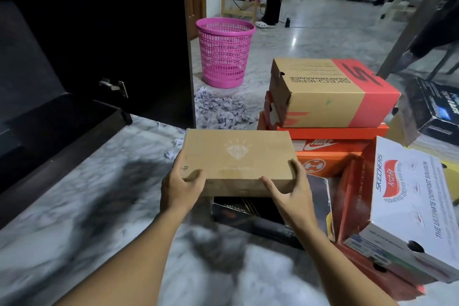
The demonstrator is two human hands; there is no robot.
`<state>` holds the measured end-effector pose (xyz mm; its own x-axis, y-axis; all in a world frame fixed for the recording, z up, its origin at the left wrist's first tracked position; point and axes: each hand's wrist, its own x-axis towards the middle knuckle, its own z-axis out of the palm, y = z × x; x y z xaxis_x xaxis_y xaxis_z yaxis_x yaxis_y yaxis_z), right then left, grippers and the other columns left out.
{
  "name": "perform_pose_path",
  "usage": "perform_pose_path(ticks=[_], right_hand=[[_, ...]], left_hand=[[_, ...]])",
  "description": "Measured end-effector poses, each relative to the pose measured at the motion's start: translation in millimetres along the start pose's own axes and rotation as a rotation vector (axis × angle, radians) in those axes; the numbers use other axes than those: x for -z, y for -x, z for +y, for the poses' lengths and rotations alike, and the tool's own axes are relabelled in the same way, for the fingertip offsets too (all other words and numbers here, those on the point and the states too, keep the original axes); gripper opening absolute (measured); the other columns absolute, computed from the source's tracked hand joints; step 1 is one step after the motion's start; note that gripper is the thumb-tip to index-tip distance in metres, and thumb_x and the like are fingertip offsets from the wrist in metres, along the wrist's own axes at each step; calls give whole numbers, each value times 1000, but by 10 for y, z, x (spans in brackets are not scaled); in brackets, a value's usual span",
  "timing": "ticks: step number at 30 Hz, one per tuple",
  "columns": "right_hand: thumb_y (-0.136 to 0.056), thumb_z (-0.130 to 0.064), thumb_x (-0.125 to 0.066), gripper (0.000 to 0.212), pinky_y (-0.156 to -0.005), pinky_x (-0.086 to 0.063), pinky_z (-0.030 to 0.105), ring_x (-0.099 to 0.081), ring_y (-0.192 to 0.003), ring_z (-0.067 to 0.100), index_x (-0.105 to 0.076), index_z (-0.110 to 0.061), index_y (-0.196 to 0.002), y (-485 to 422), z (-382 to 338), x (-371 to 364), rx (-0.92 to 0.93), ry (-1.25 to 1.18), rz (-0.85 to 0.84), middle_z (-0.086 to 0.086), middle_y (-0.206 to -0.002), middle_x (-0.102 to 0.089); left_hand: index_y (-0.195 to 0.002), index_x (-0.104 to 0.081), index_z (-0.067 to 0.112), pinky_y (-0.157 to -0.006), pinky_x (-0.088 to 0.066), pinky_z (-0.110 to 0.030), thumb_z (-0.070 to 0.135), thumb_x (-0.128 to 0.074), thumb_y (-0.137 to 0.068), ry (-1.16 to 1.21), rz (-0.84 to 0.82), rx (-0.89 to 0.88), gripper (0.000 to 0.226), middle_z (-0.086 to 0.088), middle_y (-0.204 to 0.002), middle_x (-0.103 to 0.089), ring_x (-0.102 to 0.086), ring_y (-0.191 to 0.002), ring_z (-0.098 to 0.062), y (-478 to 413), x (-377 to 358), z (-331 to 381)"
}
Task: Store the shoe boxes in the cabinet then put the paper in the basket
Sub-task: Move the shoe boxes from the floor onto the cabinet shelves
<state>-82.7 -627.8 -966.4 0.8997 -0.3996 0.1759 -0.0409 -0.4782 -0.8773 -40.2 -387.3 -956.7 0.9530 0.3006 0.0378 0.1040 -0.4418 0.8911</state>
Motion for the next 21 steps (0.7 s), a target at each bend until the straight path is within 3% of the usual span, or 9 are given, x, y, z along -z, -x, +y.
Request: perform_pose_path(ticks=[5, 10, 14, 16, 19, 21], right_hand=[[-73, -53, -80, 92, -115, -32, 31, -40, -135, 8, -35, -22, -147, -200, -501, -297, 123, -55, -117, -5, -146, -44], [-77, -48, -79, 90, -110, -27, 19, -37, -131, 3, -34, -18, -148, -325, -1284, -792, 208, -136, -225, -5, -144, -41], [-71, -63, -72, 96, -112, -36, 31, -44, -131, 14, -35, -16, -146, -487, -2056, -1284, 311, -168, -365, -2, -141, -45], [-76, -56, -73, 88, -104, -46, 36, -49, -123, 14, -36, -16, -145, -572, -2505, -1548, 354, -183, -426, -4, -134, -47], [-83, -41, -74, 77, -87, -47, 19, -54, -115, 14, -35, -16, -145, -652, -3103, -1960, 396, -236, -544, -3, -130, -51], [-83, -37, -73, 74, -86, -48, 21, -56, -114, 16, -36, -17, -144, -669, -3397, -2313, 396, -289, -613, -3, -126, -53]], left_hand=[[-144, -38, 42, -92, -41, -26, 53, -68, -75, -2, 47, -42, 76, 11, -135, -55, -50, -125, -13, -194, 604, 29], [-143, -36, 45, -102, -40, -31, 70, -71, -66, -62, 149, -77, 88, 14, -144, -47, -43, -132, -12, -492, 1484, 194], [-143, -43, 29, -95, -39, -24, 65, -77, -63, 140, 319, -25, 94, 11, -130, -52, -48, -118, -6, -742, 2084, 299], [-140, -48, 22, -93, -45, -26, 64, -78, -63, 255, 476, 10, 93, 5, -127, -58, -56, -116, -13, -866, 2368, 370], [-139, -48, 11, -92, -41, -21, 42, -81, -75, 343, 643, 70, 78, -3, -131, -57, -55, -120, -18, -1024, 2801, 434], [-136, -51, 9, -90, -40, -20, 38, -82, -74, 337, 752, 75, 75, -5, -130, -58, -56, -117, -18, -1131, 3085, 376]])
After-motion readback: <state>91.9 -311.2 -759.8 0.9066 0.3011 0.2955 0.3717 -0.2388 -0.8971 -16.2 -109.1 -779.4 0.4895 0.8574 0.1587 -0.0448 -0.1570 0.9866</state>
